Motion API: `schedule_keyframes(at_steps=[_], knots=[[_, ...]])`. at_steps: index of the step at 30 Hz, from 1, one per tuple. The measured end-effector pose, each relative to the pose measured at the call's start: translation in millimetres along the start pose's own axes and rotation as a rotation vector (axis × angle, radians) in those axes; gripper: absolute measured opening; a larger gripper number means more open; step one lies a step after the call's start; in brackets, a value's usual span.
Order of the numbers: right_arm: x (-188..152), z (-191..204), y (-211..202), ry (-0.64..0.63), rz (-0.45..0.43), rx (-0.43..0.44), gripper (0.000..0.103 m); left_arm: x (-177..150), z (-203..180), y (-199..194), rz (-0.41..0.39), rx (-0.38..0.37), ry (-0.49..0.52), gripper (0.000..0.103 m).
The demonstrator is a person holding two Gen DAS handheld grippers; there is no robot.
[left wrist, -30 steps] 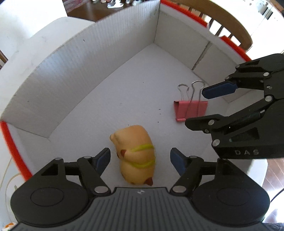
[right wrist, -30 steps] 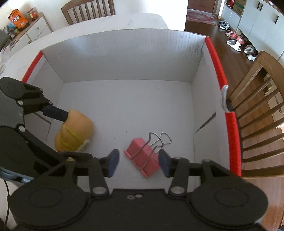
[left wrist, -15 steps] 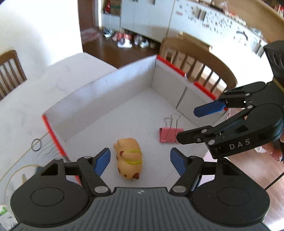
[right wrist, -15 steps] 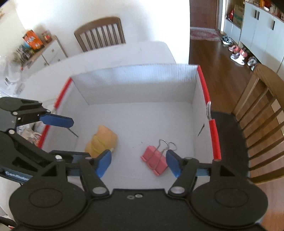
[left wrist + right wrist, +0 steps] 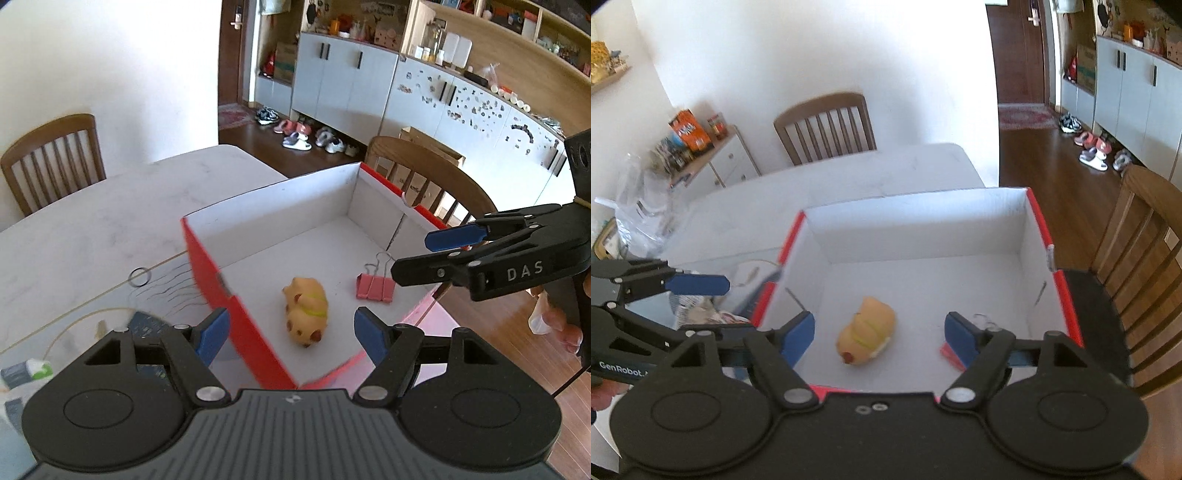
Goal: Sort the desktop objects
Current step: 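Open both tools to release the toy and clip, then withdraw, then grasp the blueberry bread bag with the left tool while the right tool grasps the silver foil bag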
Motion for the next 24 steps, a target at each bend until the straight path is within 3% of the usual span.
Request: schedule_keyframes(at_steps=[1,15,19,24], knots=[[-1.5,5.4,-2.7,0.003,-0.009,0.004,0.078,-3.0,2.7,-5.5,-0.006,0.001,0.000,0.080],[-26.0,89.7,-12.7,-0.006,-0.077,0.027,0.083,-51.1,63.5,-76.3,-0.048,0.014,-0.042,0.087],[-34.4,119.9,-8.9,-0.030,-0.087,0.040,0.086,-65.8,85.9,-89.9,-0.045,0.031,-0.057,0.098],[-46.3,147.6,-0.4,-0.024,-0.086,0.049,0.090,-87.7,114.8,-105.2,-0.045,0.050,-0.087,0.099]])
Point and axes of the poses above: each gripper's, at about its wrist camera, not at the fingertips, and y roughly the way its jaws point, z to its left, x to its top, the point moved 3 cm from there along y, roughly the way its jaws point, and after that the axes turned 10 degrees about -z, right-handed, at the moved point
